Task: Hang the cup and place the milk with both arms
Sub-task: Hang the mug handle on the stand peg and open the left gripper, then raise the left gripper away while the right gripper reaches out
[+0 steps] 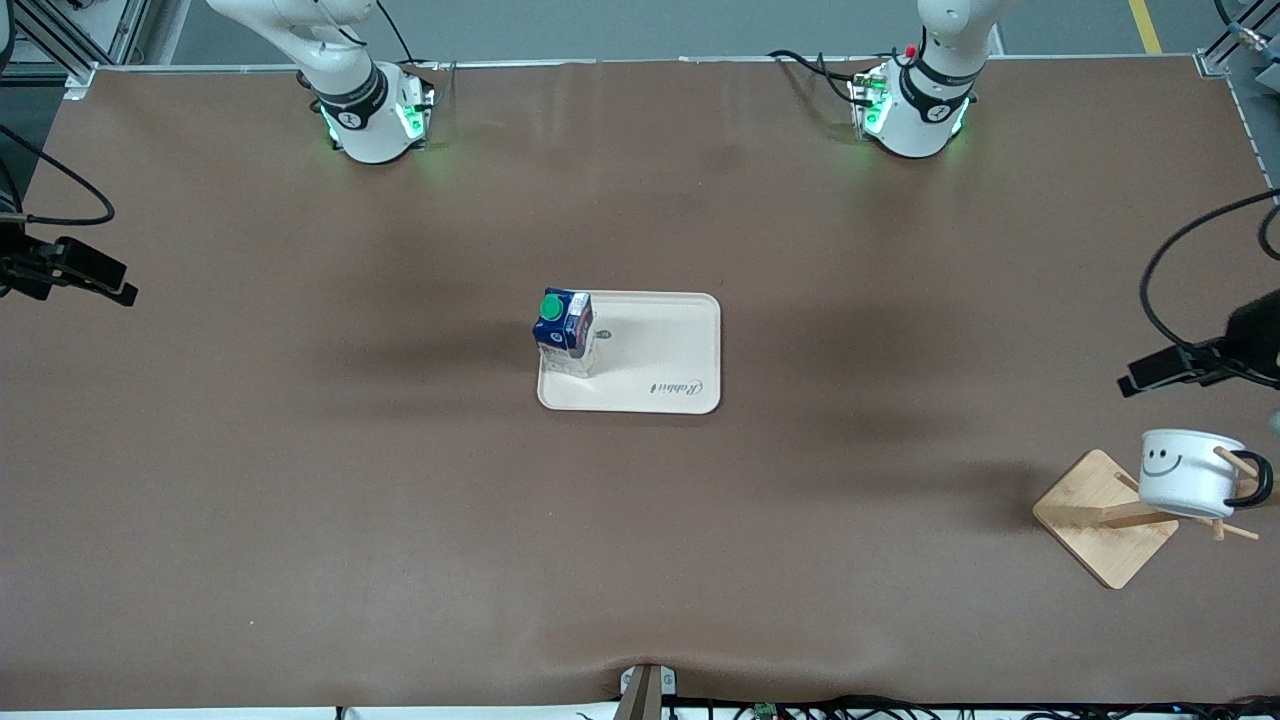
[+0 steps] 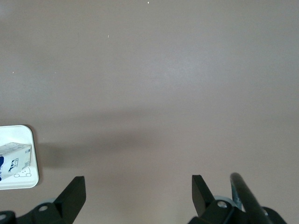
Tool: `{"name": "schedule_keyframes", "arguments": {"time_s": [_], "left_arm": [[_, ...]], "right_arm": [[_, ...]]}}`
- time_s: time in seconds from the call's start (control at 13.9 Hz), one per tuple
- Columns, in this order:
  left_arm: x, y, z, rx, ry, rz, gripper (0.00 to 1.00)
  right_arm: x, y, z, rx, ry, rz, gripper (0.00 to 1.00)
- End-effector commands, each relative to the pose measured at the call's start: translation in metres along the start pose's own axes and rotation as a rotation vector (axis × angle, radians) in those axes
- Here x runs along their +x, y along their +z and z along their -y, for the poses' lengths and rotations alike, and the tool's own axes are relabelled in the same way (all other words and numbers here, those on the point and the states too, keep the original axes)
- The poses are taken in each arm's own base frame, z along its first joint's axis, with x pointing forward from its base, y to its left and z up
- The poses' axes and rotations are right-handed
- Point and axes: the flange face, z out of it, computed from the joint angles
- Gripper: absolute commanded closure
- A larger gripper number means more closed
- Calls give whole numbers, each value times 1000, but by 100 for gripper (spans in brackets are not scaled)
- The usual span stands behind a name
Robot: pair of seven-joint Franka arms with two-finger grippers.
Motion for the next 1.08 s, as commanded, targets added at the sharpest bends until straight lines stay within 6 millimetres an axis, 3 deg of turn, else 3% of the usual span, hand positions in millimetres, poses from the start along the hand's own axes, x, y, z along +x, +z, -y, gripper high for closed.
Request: {"name": "schedule_keyframes", "arguments": {"time_s": [0.0,0.07,0.29,0.43,0.57,0.72,1.0], "left_arm": [[-19,-8,-29,87,-56,12,0],[-23,-10,-38,134,-29,3,0],[-23,-14,-37,181,16,-10,0],[-24,-28,-38,172,60,-29,0],[-36,-52,-44,173,78,-64,0],[-57,-71,-65,171,99,-91,0],[-80,-71,-61,132,63,-32,0]], "right_arm": [[2,-2,0,2,1,7,0],[4,3,2,2,-2,16,0],[5,4,2,4,-4,17,0],[5,4,3,4,-4,17,0],[6,5,3,4,-5,21,0],[6,6,2,4,-4,22,0],[7,9,0,4,1,27,0]]}}
